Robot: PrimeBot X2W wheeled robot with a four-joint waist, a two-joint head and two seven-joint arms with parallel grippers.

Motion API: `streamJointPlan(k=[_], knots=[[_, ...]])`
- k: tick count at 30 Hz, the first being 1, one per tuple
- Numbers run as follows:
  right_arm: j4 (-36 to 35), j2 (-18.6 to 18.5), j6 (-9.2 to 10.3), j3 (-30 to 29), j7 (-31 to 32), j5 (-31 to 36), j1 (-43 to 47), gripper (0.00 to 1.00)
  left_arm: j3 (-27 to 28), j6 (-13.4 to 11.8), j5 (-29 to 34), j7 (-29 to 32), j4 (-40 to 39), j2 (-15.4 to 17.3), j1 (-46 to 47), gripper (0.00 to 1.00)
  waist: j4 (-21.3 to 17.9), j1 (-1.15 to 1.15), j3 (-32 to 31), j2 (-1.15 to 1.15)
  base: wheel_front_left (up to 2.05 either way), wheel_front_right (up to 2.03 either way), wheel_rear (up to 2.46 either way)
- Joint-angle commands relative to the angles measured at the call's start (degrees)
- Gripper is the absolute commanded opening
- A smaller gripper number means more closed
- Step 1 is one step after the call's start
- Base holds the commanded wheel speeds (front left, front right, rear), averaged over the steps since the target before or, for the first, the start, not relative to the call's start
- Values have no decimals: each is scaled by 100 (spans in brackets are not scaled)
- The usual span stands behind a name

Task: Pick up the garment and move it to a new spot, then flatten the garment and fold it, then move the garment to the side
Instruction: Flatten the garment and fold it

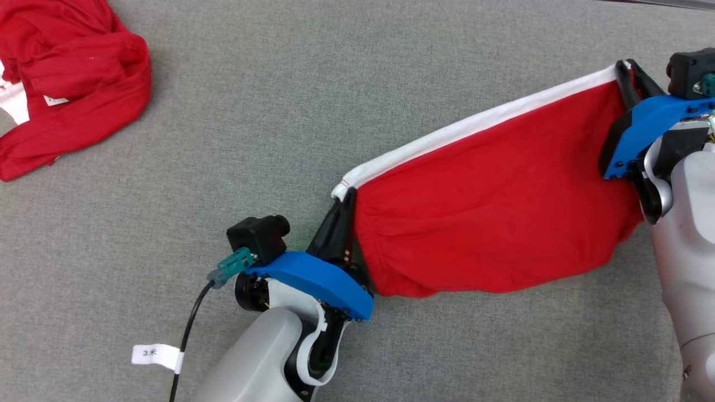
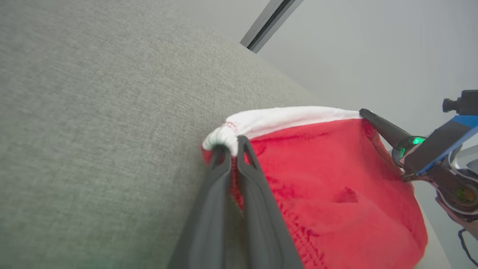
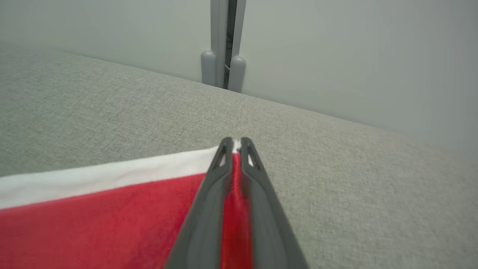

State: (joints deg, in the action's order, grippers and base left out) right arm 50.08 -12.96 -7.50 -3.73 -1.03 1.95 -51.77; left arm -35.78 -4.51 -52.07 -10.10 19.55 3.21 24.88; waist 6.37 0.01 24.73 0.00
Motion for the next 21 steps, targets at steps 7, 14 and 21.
streamJointPlan(k=[7, 14, 21], knots=[[667, -91, 2, 206, -399, -64, -271, 100, -294, -32, 201, 158, -239, 203, -101, 100, -49, -1, -200, 0, 0, 0, 0], [1038, -280, 2, 495, -562, -364, -136, 100, -138, -329, 603, -149, -783, 837, -407, 100, -136, -1, -597, 0, 0, 0, 0], [1211, -597, 2, 1010, -270, -898, 205, 100, 140, -748, 960, -353, -1432, 1403, -802, 100, -119, -1, -1038, 0, 0, 0, 0]])
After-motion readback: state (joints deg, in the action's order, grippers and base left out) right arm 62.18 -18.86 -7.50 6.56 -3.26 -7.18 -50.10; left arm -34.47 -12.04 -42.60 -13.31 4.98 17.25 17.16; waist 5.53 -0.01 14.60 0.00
